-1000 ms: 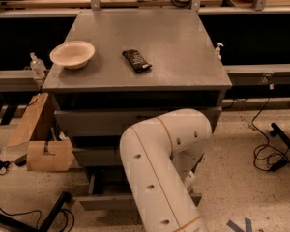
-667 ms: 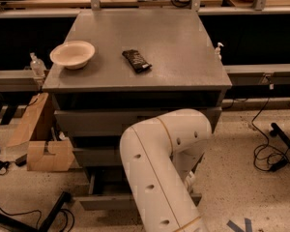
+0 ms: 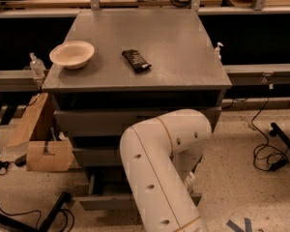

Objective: Open bottom drawer

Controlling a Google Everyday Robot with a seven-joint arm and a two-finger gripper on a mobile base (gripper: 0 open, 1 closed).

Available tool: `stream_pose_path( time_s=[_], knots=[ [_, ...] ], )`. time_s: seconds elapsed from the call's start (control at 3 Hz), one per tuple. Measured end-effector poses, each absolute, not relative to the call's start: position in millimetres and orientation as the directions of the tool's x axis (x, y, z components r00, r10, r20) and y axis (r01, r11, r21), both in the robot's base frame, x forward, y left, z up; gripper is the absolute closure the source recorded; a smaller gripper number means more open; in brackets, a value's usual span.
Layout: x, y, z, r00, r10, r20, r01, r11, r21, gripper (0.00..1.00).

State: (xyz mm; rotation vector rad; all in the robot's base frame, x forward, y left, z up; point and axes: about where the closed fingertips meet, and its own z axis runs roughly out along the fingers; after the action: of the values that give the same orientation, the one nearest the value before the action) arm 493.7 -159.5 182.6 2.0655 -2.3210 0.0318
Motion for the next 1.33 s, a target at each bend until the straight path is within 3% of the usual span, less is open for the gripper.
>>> stream_pose_path(
  time_s=[0.33, 0.67, 1.33],
  knots=[
    [494, -160, 183, -0.116, -0.992, 0.039, -0.993, 0.116, 0.008, 0.00],
    [493, -160, 182, -0.116, -0.992, 0.040, -0.993, 0.116, 0.010, 0.15],
    [477, -163, 177, -0.158, -0.987, 0.039, -0.986, 0.160, 0.056, 0.61]
  ],
)
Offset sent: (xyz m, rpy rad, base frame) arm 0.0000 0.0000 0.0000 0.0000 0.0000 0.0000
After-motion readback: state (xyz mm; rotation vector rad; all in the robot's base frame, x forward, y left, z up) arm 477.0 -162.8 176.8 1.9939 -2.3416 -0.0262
